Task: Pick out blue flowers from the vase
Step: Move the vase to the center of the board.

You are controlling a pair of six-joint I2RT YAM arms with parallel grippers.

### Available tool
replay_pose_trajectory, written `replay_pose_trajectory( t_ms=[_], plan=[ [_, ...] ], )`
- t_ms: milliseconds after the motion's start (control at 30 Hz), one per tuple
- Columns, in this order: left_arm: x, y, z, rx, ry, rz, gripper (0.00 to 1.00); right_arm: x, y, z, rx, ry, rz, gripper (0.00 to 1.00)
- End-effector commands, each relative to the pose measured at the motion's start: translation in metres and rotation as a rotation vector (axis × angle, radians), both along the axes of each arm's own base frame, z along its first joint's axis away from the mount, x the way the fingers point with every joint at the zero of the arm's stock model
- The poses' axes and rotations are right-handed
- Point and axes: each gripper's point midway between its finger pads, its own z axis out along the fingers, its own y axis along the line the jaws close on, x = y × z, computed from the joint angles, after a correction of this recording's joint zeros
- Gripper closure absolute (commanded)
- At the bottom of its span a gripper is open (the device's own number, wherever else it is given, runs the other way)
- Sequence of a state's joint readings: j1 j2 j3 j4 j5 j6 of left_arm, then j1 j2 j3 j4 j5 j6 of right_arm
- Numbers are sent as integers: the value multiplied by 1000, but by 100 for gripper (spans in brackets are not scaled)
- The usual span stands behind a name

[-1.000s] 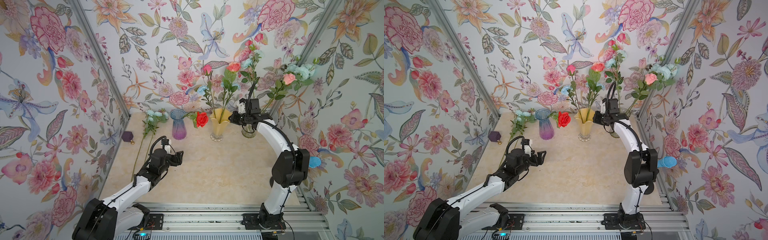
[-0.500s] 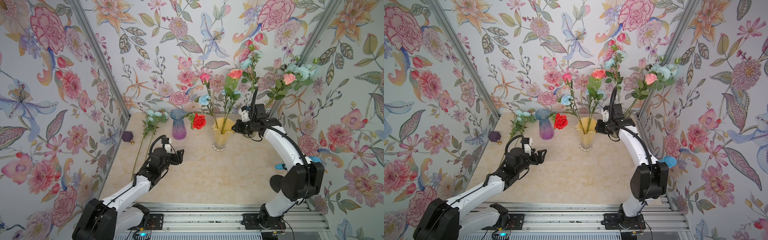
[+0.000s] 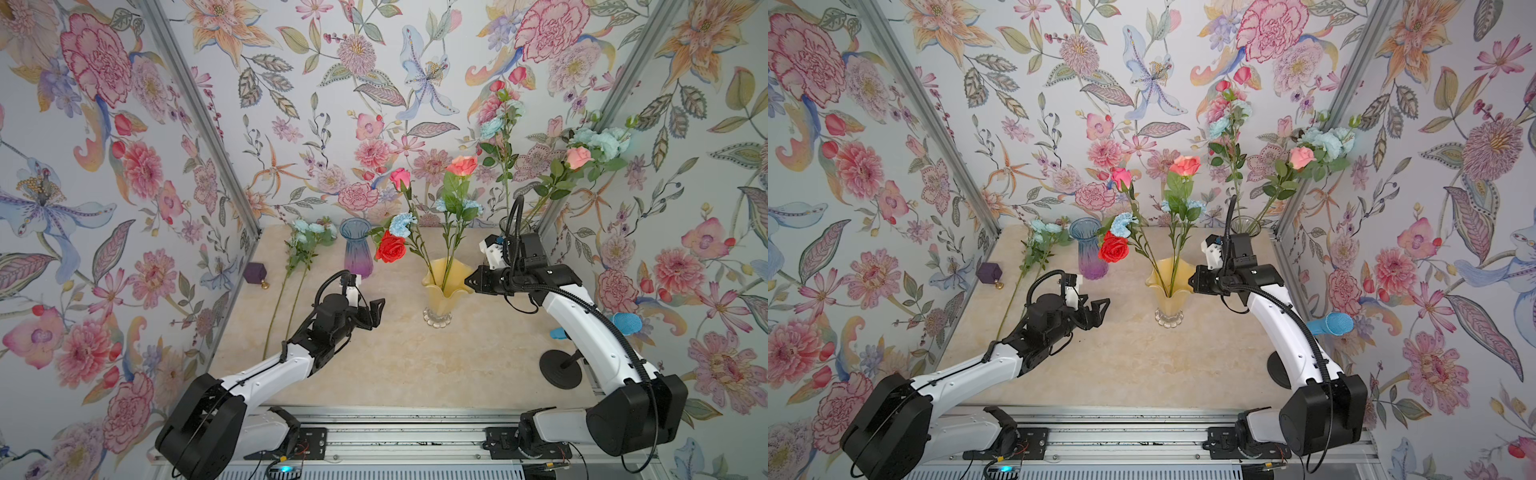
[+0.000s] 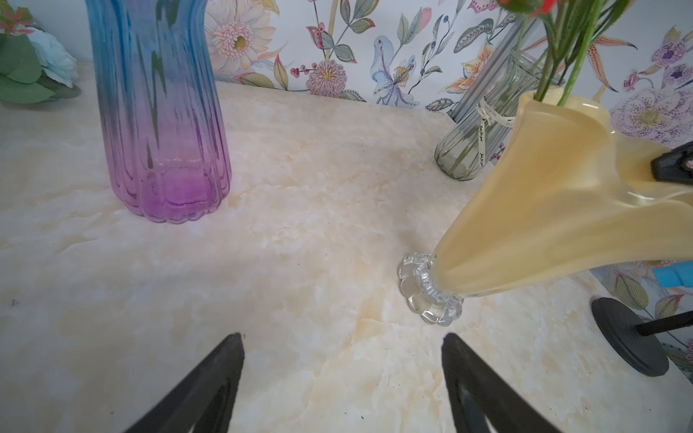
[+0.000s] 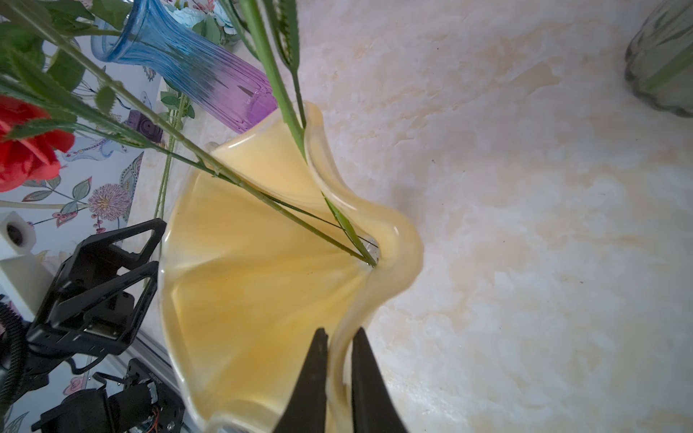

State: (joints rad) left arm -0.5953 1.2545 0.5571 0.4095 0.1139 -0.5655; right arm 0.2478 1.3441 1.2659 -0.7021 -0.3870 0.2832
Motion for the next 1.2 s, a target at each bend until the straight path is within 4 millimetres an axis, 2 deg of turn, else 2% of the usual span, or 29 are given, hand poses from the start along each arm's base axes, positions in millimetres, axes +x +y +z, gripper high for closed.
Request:
replay_pose_trajectory(
  t_ms=[0, 233, 267, 400, 567, 733, 833, 900, 967, 1167],
  plan=[
    [9, -7, 14, -7, -50, 17, 15, -9, 15, 21, 64, -81, 67, 100],
    [7, -7, 11, -17, -55, 19, 15, -18, 24, 16, 51, -92, 83, 97],
    [7, -6, 12, -22, -59, 19, 15, -20, 26, 16, 52, -93, 90, 93],
    [7, -6, 11, -24, -60, 21, 15, -23, 28, 20, 46, -128, 95, 65],
    [5, -5, 13, -30, -70, 21, 15, -22, 13, 40, 4, -240, 34, 53],
    [3, -4, 21, -54, -110, 13, 16, -35, 3, 88, -23, -449, 31, 49],
    [7, -4, 38, -46, -174, 18, 16, -44, 8, 115, 4, -592, 72, 48],
    [13, 0, 48, -34, -217, 47, 16, -43, 14, 126, 21, -661, 92, 52],
    [16, 6, 52, -35, -244, 88, 16, -35, 22, 128, 12, -689, 102, 57],
    [7, 23, 61, -67, -305, 154, 16, -8, 75, 112, -159, -725, 243, 68]
  ],
)
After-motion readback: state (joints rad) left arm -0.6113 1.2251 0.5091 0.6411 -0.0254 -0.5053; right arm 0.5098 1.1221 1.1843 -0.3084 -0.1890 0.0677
